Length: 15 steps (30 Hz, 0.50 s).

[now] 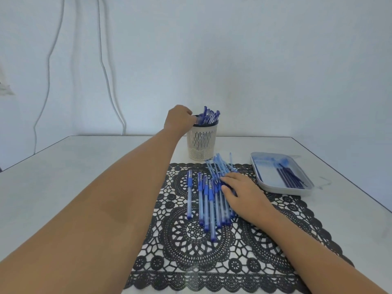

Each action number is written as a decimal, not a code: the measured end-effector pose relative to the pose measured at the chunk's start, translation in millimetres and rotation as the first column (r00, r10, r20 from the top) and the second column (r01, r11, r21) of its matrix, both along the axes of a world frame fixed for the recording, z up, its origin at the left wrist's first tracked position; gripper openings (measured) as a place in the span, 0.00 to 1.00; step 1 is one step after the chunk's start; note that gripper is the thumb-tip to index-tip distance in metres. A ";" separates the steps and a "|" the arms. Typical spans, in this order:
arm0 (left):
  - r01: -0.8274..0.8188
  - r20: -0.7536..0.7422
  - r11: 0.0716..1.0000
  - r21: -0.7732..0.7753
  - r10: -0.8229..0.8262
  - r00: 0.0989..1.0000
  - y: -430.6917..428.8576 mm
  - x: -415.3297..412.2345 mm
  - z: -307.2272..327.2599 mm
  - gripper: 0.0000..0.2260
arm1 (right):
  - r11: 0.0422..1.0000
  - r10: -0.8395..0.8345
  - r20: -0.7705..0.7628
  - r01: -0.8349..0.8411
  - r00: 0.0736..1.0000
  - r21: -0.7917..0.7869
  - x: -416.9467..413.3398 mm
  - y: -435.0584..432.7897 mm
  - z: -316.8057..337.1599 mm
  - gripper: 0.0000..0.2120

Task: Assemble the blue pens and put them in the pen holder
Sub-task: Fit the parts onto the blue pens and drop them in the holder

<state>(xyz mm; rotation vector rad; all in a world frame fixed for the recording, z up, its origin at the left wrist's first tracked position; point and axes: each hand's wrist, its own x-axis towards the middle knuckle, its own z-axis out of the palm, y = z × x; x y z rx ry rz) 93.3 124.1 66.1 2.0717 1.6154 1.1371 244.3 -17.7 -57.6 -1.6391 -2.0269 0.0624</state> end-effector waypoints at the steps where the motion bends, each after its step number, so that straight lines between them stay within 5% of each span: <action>1: -0.004 0.019 1.000 -0.002 0.004 1.000 -1.5 -2.1 -1.4 0.09 | 1.000 0.001 0.001 -0.001 1.000 0.001 -0.2 -0.6 0.6 0.19; 3: -0.015 0.055 1.000 0.024 0.013 0.998 -7.9 -8.3 -4.2 0.15 | 1.000 0.003 -0.003 -0.003 1.000 0.003 -0.8 -2.1 2.3 0.19; 7: -0.005 -0.024 0.998 0.062 0.006 1.000 -36.1 -23.4 -20.3 0.09 | 1.000 0.001 -0.002 -0.001 1.000 -0.007 -2.1 -4.3 4.6 0.19; 15: 0.065 -0.375 0.968 -0.241 -0.155 0.914 -91.3 -39.9 -93.1 0.10 | 0.999 -0.003 0.000 0.003 1.000 -0.032 -3.8 -6.4 7.0 0.19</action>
